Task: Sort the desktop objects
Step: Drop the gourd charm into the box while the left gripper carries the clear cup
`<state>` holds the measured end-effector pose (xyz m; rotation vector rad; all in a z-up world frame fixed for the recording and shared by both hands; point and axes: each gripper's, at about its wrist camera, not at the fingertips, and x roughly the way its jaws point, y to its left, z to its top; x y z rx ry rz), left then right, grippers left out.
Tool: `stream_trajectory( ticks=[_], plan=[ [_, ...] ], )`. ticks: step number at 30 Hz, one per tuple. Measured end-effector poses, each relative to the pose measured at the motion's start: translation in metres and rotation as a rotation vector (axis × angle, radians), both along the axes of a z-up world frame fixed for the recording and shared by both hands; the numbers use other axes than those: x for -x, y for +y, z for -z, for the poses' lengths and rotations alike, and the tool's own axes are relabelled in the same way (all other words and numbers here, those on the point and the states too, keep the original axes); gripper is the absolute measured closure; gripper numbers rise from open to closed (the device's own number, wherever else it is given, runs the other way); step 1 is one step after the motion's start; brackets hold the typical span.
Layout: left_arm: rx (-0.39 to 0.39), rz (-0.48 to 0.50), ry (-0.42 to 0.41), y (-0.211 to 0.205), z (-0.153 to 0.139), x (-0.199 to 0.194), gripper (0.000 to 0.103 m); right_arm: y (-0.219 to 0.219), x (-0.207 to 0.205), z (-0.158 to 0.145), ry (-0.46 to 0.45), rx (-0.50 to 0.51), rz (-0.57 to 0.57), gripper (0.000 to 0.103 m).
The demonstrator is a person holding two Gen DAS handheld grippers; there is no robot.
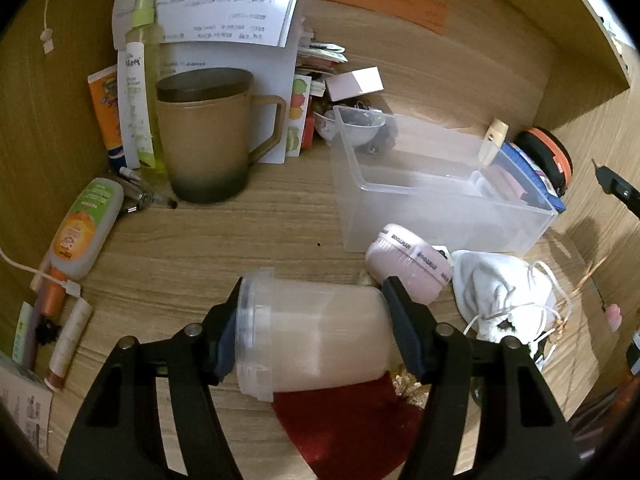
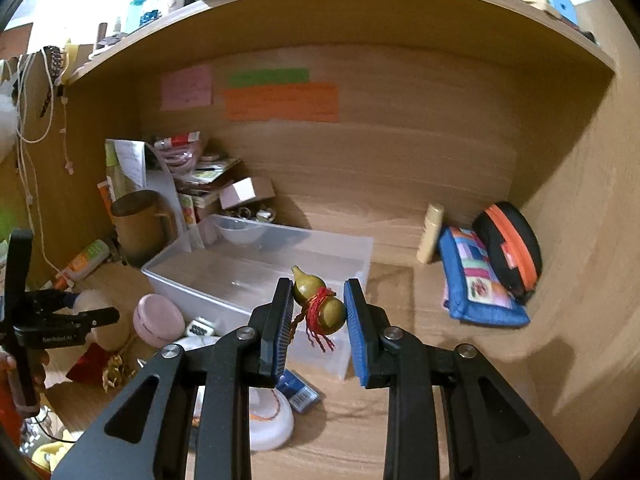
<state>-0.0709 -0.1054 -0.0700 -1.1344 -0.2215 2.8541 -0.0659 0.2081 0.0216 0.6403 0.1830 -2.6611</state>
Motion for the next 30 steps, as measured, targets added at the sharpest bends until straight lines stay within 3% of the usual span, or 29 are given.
stream_trajectory(
  ticks=[8,16,24,30],
  plan=[
    [-0.005,-0.007,0.057,-0.007,-0.030,0.003,0.039,-0.014,0.016,-0.011,0.029,0.010,-0.052,0.080],
    [-0.048,0.057,0.092,-0.001,-0.061,0.024,0.039,-0.024,0.042,-0.026,0.053,0.016,-0.061,0.080],
    [-0.090,0.138,0.095,0.015,-0.080,0.059,0.039,-0.033,0.081,-0.021,0.019,0.000,-0.071,0.080],
    [-0.093,0.189,0.074,0.032,-0.080,0.090,0.039,-0.039,0.118,-0.001,-0.050,-0.015,-0.082,0.080]
  ],
)
